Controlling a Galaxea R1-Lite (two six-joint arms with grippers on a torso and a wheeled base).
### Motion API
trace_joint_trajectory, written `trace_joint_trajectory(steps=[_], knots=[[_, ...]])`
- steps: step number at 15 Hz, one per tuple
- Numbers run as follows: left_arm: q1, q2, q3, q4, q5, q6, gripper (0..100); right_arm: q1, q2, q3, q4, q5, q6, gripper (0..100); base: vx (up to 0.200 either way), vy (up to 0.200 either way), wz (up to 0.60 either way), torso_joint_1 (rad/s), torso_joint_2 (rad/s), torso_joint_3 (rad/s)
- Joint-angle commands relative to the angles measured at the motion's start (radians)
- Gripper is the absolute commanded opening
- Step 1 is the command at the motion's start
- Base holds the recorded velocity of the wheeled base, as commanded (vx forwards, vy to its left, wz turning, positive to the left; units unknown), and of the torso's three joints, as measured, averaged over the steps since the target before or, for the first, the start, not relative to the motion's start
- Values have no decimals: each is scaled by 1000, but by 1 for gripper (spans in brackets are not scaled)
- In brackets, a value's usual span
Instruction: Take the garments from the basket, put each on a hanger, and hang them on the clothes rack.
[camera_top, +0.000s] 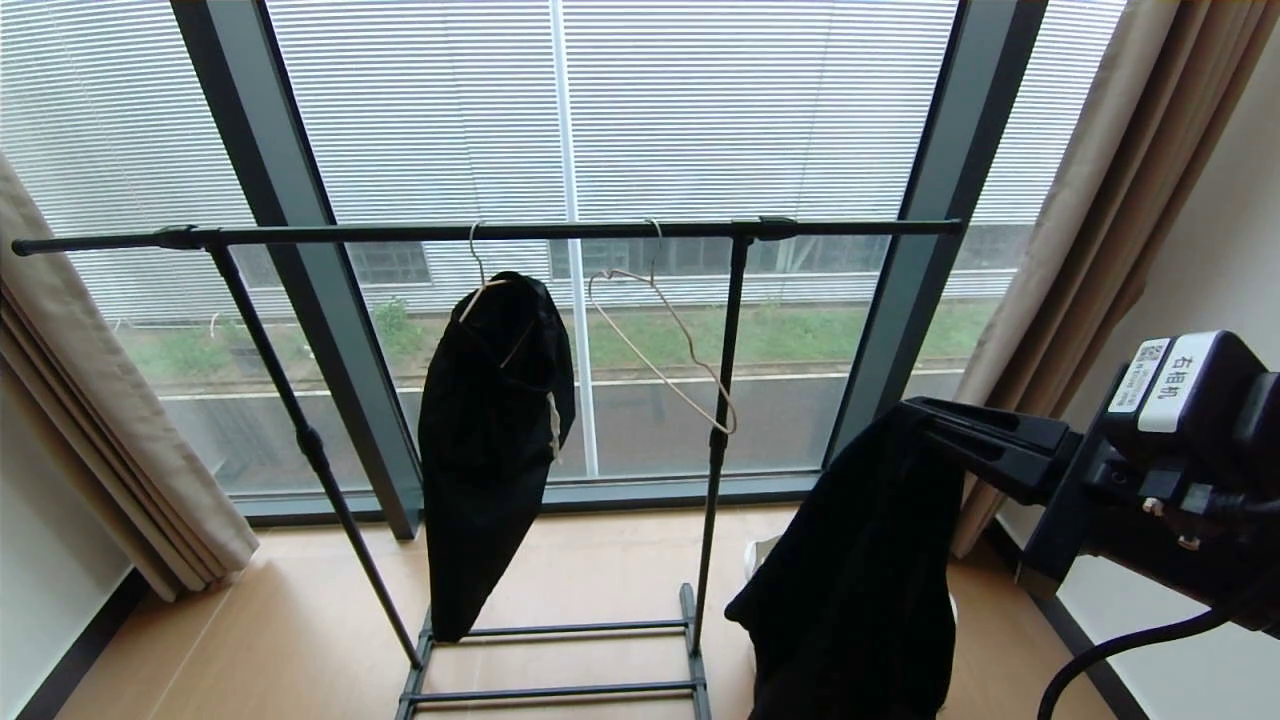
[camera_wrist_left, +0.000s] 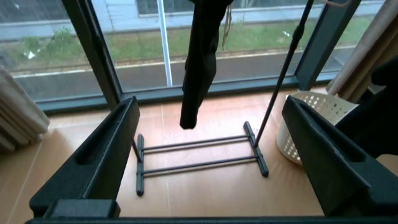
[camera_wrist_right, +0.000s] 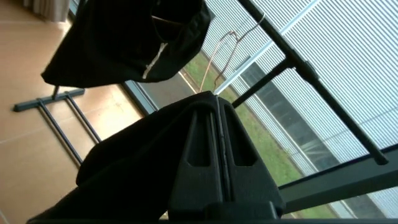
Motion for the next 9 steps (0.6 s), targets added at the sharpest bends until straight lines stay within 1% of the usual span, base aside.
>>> trace_joint_trajectory(steps=[1,3,5,6,7,8,9], knots=[[5,154,0,0,0,0,100,15,8,-16,5,0,22,0,0,0,0,0,0,0],[4,152,0,-2,0,-2,100,32,57,-27,5,0,56,0,0,0,0,0,0,0],[4,180,-46,0,-9,-5,100,41,92,-39,1,-2,85,0,0,0,0,0,0,0],[-6,249,-103,-3,-35,-5,100,41,128,-59,-1,-2,104,0,0,0,0,0,0,0],[-13,350,-183,-5,-93,-5,100,41,151,-77,-1,-5,117,0,0,0,0,0,0,0],[-21,412,-218,-6,-121,-5,100,41,154,-88,-1,-10,125,0,0,0,0,0,0,0],[-79,530,-298,-14,-141,-8,100,41,169,-120,-1,-23,160,0,0,0,0,0,0,0]])
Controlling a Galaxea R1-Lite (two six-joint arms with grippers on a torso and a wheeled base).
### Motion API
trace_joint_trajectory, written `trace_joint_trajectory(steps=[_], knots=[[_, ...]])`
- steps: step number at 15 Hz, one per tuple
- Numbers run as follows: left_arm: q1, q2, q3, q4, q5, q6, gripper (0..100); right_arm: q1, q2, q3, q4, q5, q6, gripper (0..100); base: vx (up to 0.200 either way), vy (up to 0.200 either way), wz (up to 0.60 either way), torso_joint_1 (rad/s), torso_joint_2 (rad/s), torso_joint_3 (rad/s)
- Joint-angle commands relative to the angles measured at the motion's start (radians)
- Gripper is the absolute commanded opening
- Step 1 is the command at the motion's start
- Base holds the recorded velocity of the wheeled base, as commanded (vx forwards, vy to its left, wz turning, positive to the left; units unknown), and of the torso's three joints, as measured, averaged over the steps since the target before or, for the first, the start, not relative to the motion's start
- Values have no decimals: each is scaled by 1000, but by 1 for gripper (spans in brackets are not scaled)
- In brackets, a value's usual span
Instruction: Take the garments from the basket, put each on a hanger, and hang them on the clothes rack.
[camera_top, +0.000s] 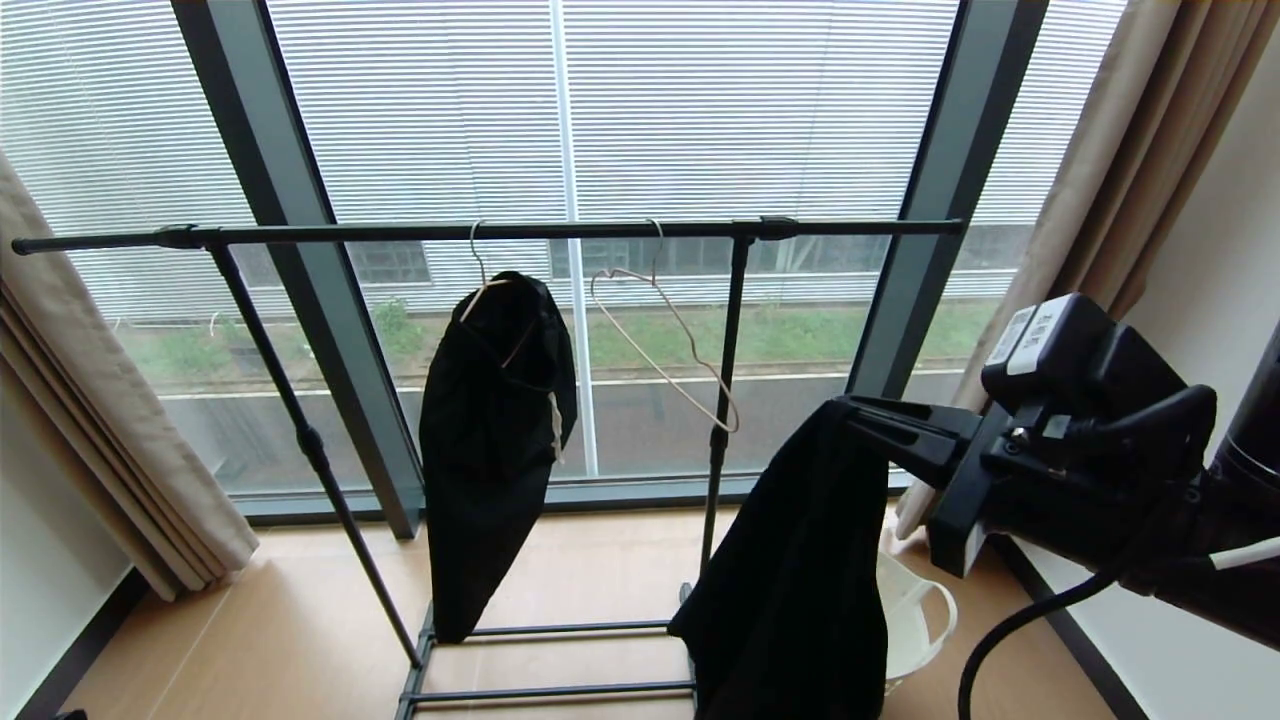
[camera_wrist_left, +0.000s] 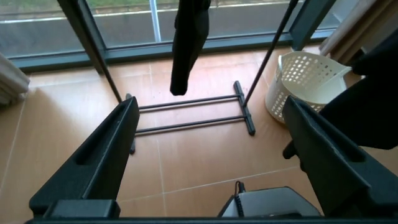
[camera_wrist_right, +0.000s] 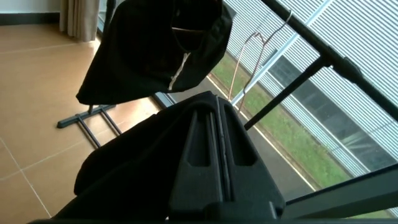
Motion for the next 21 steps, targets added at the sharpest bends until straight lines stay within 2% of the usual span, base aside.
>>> trace_joint_trajectory(steps=[1,3,4,5,6,8,9,10,12,14,15,17,18,19,20,21], knots=[[-118,293,-175,-9,-43,-16,100,1,45,-59,1,-10,46,0,0,0,0,0,0,0],[-275,462,-262,-77,-8,-98,100,1,70,-120,9,-56,95,0,0,0,0,0,0,0],[-306,500,-275,-92,11,-101,100,1,79,-133,9,-67,95,0,0,0,0,0,0,0],[-408,629,-318,-146,85,-107,100,5,117,-172,11,-92,93,0,0,0,0,0,0,0],[-467,709,-354,-190,120,-128,100,8,153,-212,9,-98,92,0,0,0,0,0,0,0],[-542,808,-390,-251,129,-153,100,10,216,-260,7,-110,93,0,0,0,0,0,0,0],[-542,808,-390,-251,129,-153,100,10,216,-260,7,-110,93,0,0,0,0,0,0,0],[-565,853,-400,-258,120,-154,100,12,262,-281,-2,-171,96,0,0,0,0,0,0,0],[-605,925,-443,-261,118,-187,100,35,275,-298,-2,-179,123,0,0,0,0,0,0,0],[-611,931,-448,-261,118,-194,100,36,275,-300,-2,-181,126,0,0,0,0,0,0,0],[-663,1012,-480,-314,120,-257,100,41,291,-323,-2,-225,144,0,0,0,0,0,0,0],[-674,1043,-488,-353,123,-274,100,41,305,-343,-2,-259,164,0,0,0,0,0,0,0],[-677,1082,-525,-377,124,-297,100,76,311,-386,0,-345,210,0,0,0,0,0,0,0],[-677,1082,-525,-377,124,-297,100,76,311,-386,0,-345,210,0,0,0,0,0,0,0],[-691,1120,-577,-377,124,-320,100,94,318,-399,-2,-394,219,0,0,0,0,0,0,0],[-697,1147,-598,-377,126,-325,100,110,318,-403,-2,-408,222,0,0,0,0,0,0,0]])
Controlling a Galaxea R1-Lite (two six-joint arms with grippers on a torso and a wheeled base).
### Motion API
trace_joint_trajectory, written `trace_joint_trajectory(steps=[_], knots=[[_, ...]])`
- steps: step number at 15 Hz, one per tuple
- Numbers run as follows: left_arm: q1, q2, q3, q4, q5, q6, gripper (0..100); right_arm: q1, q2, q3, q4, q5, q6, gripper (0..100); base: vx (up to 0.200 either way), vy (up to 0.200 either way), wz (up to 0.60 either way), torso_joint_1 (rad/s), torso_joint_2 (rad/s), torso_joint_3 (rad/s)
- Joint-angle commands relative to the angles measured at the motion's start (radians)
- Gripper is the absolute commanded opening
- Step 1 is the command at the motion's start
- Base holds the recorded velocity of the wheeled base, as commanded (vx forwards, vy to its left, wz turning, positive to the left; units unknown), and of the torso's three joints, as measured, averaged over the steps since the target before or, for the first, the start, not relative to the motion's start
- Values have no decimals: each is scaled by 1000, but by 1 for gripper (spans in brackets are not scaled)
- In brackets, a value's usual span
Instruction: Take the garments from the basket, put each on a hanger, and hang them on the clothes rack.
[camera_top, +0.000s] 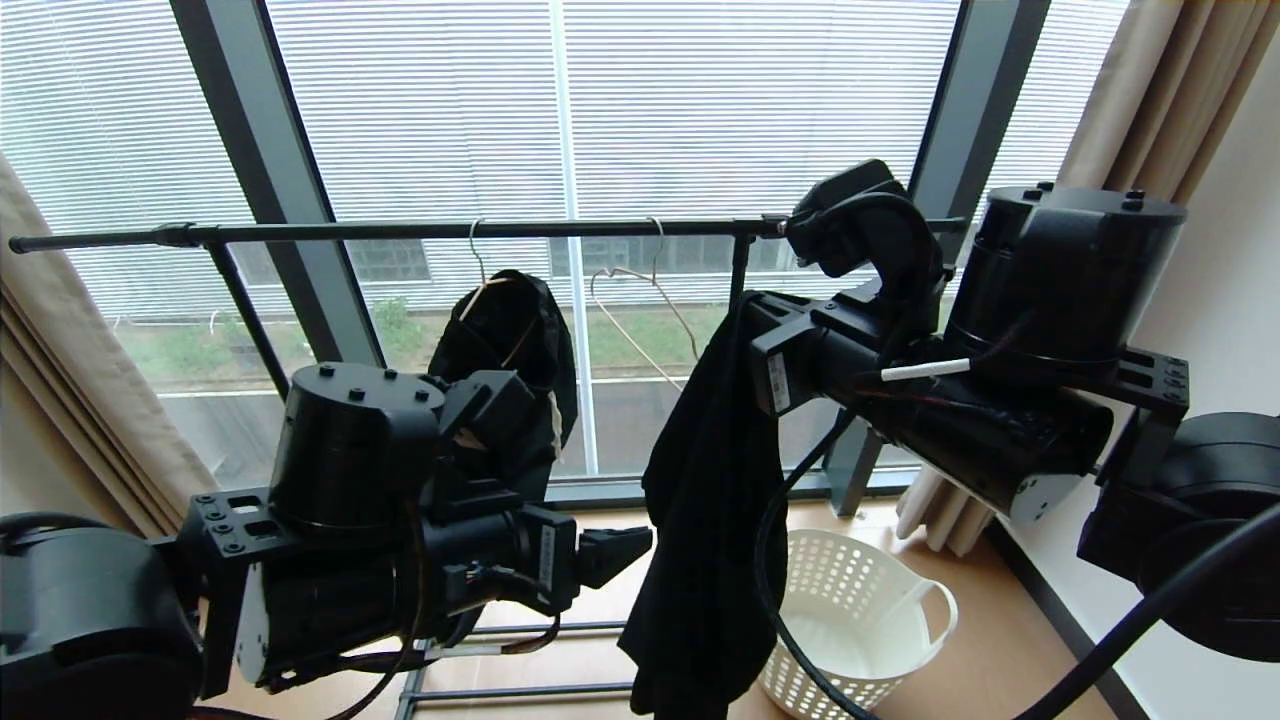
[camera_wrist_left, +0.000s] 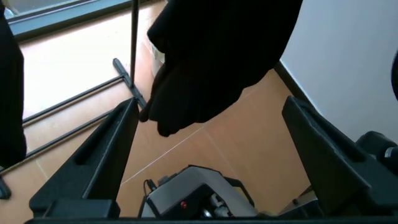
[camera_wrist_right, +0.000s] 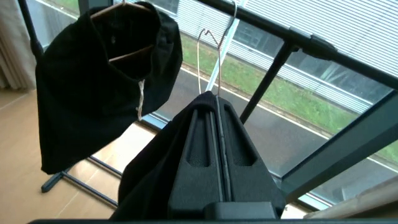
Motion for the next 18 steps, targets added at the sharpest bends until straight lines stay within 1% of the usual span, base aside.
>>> trace_joint_trajectory(steps=[1,2,3,4,6,8,9,10,11,12,15,18], knots=[[-23,99,-65,1,2,-12,100,35,8,-22,0,-24,16,0,0,0,0,0,0,0],[-34,119,-85,-1,5,-29,100,49,11,-25,0,-39,27,0,0,0,0,0,0,0],[-47,145,-123,-1,7,-63,100,60,16,-25,0,-55,30,0,0,0,0,0,0,0],[-53,168,-149,1,7,-75,100,61,29,-26,0,-56,31,0,0,0,0,0,0,0],[-61,195,-177,2,7,-77,100,66,36,-29,0,-56,33,0,0,0,0,0,0,0],[-73,220,-198,4,36,-77,100,67,40,-32,-2,-58,33,0,0,0,0,0,0,0],[-73,229,-201,4,53,-77,100,67,39,-32,-2,-58,33,0,0,0,0,0,0,0],[-73,248,-203,4,97,-78,100,67,34,-31,-2,-58,34,0,0,0,0,0,0,0],[-73,258,-206,2,115,-86,100,67,31,-31,-2,-58,34,0,0,0,0,0,0,0],[-75,260,-209,4,120,-100,100,67,31,-32,-2,-58,34,0,0,0,0,0,0,0],[-96,271,-217,6,122,-103,100,67,31,-32,-3,-59,36,0,0,0,0,0,0,0],[-127,284,-226,6,123,-124,100,67,34,-34,-2,-62,40,0,0,0,0,0,0,0]])
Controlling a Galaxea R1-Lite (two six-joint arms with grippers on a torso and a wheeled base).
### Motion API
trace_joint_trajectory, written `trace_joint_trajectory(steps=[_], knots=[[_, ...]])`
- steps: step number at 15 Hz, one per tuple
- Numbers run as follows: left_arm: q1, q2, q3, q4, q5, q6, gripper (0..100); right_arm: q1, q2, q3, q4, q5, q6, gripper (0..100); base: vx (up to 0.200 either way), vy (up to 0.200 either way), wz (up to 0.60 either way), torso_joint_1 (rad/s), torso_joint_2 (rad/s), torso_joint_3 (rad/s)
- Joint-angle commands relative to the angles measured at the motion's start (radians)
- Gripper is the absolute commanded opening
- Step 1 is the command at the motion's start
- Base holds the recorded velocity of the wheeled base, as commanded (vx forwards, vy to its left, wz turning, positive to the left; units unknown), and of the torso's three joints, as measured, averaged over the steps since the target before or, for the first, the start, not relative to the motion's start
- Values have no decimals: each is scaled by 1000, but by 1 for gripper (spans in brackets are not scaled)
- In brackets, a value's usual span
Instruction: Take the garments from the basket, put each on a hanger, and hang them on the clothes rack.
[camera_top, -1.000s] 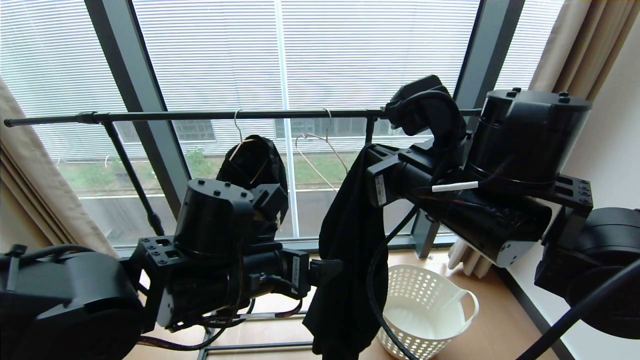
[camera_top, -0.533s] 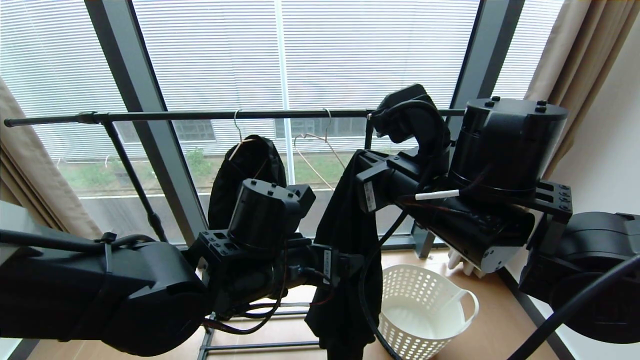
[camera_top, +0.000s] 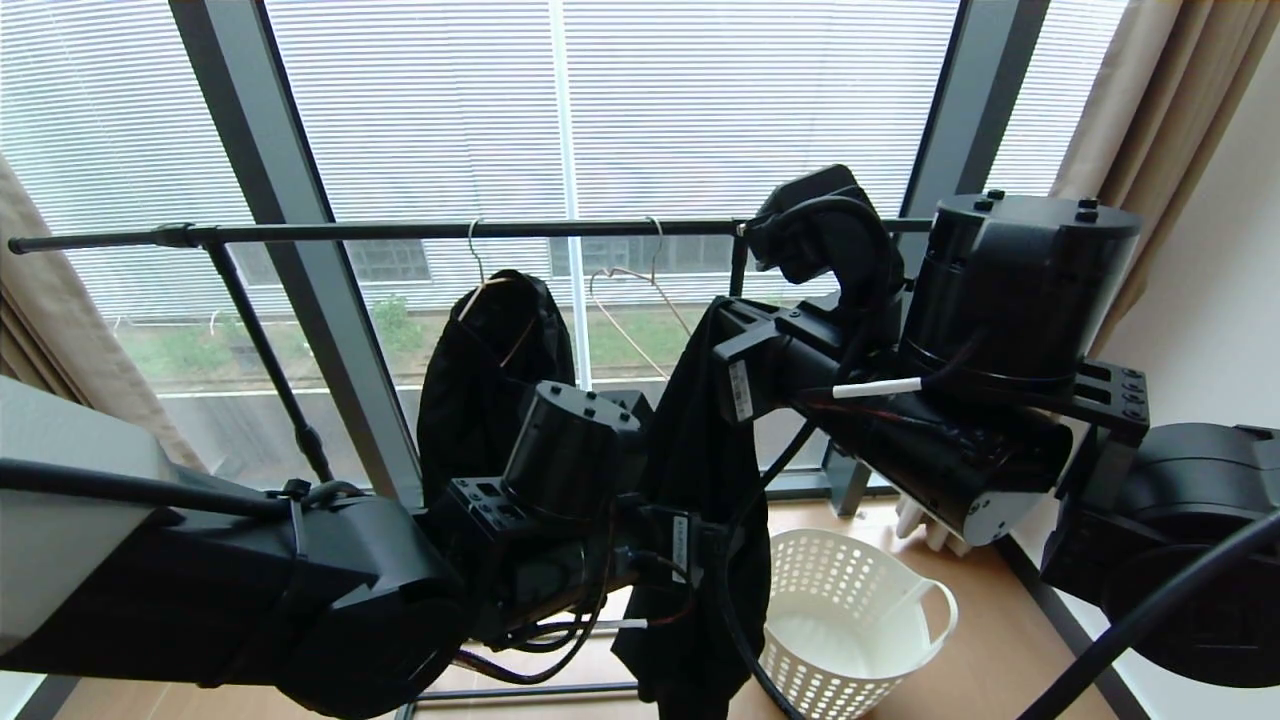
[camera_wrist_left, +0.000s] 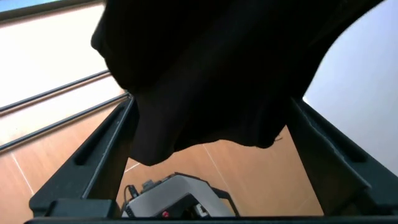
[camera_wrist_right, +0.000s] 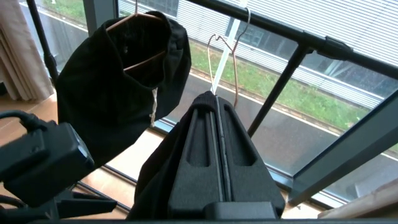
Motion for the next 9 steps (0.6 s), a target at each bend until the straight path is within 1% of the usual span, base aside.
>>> trace_joint_trajectory(steps=[1,2,3,4,9], knots=[[-20,5,1,1,6,-1,100,0,2,-9,0,-13,1,0,0,0,0,0,0,0],[-24,5,3,1,17,-1,100,0,4,-14,0,-22,2,0,0,0,0,0,0,0],[-26,11,3,4,44,-1,100,2,4,-21,0,-30,10,0,0,0,0,0,0,0],[-26,36,1,4,58,-3,100,16,-1,-21,0,-33,18,0,0,0,0,0,0,0],[-18,69,0,2,74,-35,100,17,2,-20,0,-36,18,0,0,0,0,0,0,0]])
